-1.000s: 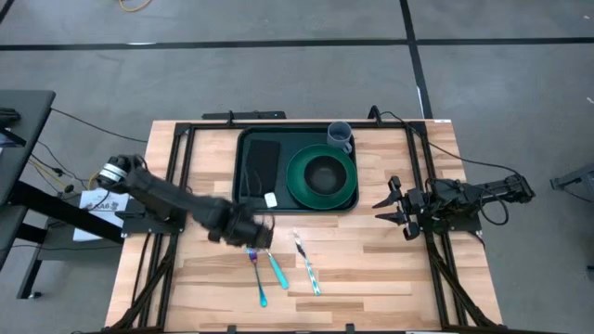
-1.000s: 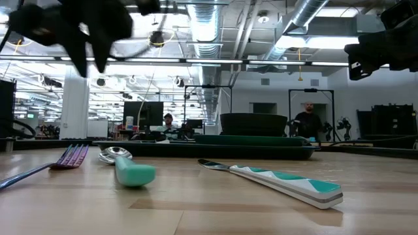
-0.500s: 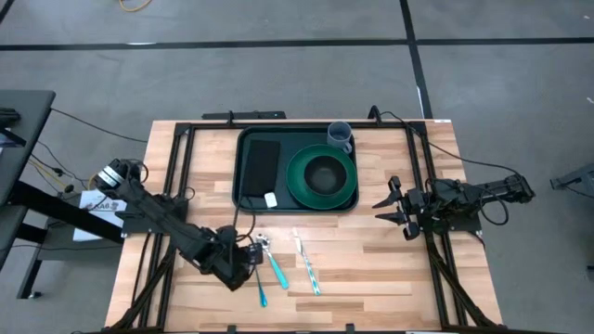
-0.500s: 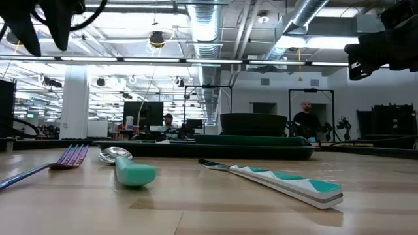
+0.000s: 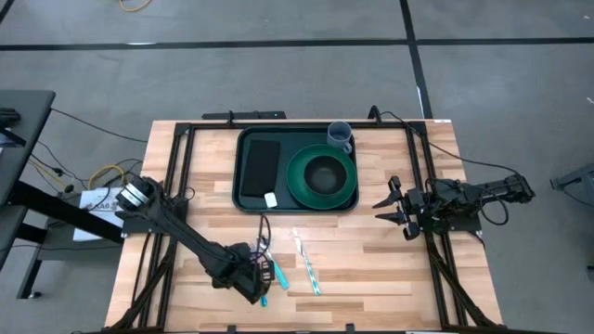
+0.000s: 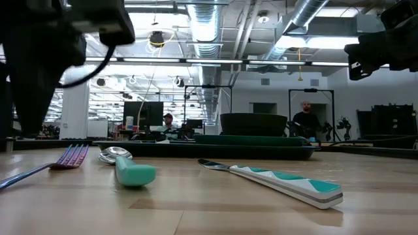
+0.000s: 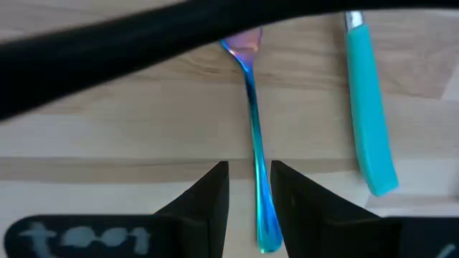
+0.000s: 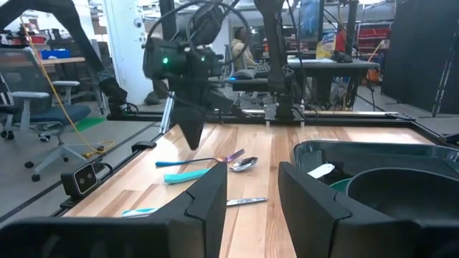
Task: Set up tray
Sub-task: Put the purple fork on the black napkin
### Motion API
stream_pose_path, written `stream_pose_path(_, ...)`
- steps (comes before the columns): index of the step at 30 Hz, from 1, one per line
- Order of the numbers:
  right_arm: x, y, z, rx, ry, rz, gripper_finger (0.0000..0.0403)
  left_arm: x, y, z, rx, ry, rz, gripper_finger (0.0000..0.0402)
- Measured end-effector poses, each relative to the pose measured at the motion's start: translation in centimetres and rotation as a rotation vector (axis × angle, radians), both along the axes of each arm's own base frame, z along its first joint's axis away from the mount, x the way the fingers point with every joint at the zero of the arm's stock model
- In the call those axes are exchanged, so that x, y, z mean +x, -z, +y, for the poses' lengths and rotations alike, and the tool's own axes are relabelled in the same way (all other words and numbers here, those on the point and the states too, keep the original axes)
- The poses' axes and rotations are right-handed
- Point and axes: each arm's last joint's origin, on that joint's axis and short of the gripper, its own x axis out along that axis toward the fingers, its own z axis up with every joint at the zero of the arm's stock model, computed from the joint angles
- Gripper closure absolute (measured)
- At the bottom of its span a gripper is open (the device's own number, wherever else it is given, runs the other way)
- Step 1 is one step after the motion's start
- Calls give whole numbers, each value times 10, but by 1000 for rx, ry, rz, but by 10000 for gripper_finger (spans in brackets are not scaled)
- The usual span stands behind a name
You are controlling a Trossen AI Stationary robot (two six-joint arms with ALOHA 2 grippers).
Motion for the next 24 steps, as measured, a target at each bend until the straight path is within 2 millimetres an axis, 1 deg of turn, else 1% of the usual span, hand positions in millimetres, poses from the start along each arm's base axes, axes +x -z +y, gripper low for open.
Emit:
stream_pose_path(5,0,0,0,0,0,0,285,7,15,-1,7,-10,6,311)
stream_pose_path(14,0,0,0,0,0,0,285,12,15,4,34,-17,-16,311)
stream_pose_path(19,0,0,0,0,0,0,285,13,20,5,35,-7,8,311)
stream_pose_path(24,0,0,0,0,0,0,285,16,30,2,30,-6,16,311)
